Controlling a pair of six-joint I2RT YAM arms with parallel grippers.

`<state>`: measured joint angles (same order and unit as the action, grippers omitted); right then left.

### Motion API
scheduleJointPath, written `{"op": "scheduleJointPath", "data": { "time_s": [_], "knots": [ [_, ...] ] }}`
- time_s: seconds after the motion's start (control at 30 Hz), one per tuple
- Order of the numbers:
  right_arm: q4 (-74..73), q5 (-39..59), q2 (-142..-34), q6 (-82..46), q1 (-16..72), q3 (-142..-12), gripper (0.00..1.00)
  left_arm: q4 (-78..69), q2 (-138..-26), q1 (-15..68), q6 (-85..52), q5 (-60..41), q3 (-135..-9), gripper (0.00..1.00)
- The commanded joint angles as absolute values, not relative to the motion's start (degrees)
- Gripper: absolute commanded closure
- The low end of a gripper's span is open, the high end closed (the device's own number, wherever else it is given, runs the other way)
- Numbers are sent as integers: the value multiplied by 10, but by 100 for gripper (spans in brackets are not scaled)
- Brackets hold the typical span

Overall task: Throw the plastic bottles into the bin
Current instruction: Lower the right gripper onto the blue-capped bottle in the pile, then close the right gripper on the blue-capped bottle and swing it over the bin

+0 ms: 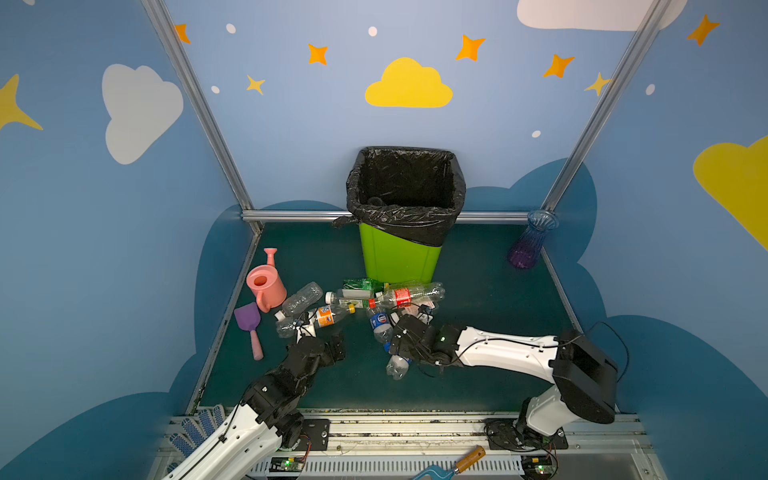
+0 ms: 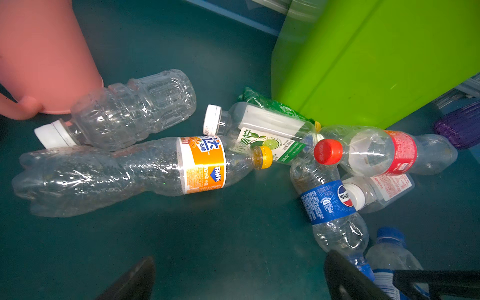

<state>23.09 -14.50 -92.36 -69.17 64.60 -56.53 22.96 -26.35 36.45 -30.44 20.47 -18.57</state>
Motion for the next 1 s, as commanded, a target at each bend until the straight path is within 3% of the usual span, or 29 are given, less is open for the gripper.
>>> {"op": "scheduleJointPath", "data": {
  "time_s": [0.0,0.17,0.37,0.5,0.77,0.97],
  "knots": [
    [289,-158,-950,-688,646,-595,2,226,-265,366,-310,212,-178,0],
    [312,-148,-980,-669,637,-611,7,225,-279,366,-301,217,-179,0],
    [308,-121,-965,-648,615,-573,36,224,-274,365,-296,223,-180,0],
    [311,-103,-952,-636,609,-561,49,227,-268,366,-294,236,-182,0],
    [370,-128,-884,-610,610,-590,50,208,-284,358,-296,262,-182,0],
    [429,-246,-766,-499,600,-688,49,196,-317,330,-301,278,-198,0]
  ]
}}
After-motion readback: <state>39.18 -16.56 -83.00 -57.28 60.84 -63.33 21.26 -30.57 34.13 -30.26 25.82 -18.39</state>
